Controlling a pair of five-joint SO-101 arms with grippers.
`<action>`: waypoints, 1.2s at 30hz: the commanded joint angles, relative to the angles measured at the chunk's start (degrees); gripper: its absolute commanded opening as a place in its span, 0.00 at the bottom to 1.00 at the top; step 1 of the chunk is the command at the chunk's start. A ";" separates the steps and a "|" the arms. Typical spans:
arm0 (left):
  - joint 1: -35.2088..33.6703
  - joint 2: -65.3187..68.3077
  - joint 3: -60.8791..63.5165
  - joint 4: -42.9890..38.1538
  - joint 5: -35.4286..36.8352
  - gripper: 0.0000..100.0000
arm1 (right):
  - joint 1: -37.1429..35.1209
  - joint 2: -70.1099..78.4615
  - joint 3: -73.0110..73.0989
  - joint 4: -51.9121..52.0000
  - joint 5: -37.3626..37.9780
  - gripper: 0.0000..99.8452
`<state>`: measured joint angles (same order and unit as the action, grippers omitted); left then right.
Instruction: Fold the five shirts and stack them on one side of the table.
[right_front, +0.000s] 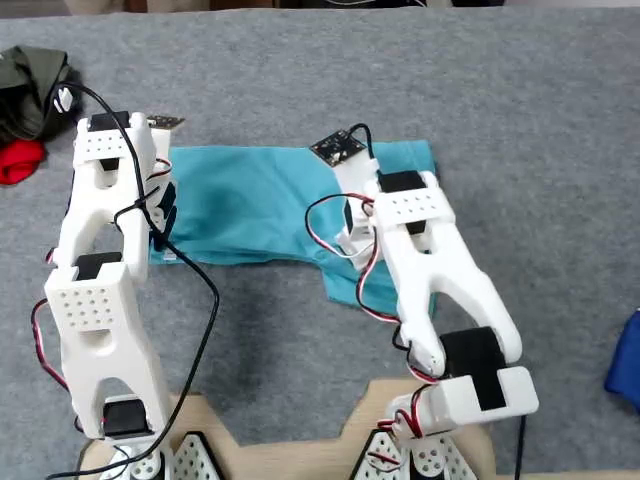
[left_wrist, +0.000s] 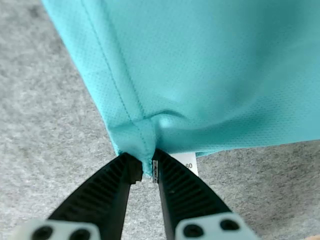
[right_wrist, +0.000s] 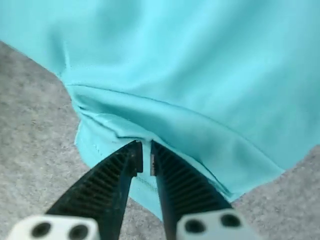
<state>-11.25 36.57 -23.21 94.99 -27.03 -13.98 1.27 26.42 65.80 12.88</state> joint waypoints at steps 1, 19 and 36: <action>-0.44 -0.48 -0.53 0.70 -0.26 0.02 | 0.84 0.31 -2.15 0.35 -0.18 0.02; -0.35 -0.57 -0.62 0.70 -0.26 0.02 | -0.75 -0.31 5.05 9.32 -0.18 0.02; -0.09 -0.48 -0.35 0.70 -0.26 0.02 | 2.33 -1.27 0.48 -0.44 5.63 0.16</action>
<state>-11.25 36.57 -23.21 94.99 -27.03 -11.08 -1.63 29.49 66.86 17.80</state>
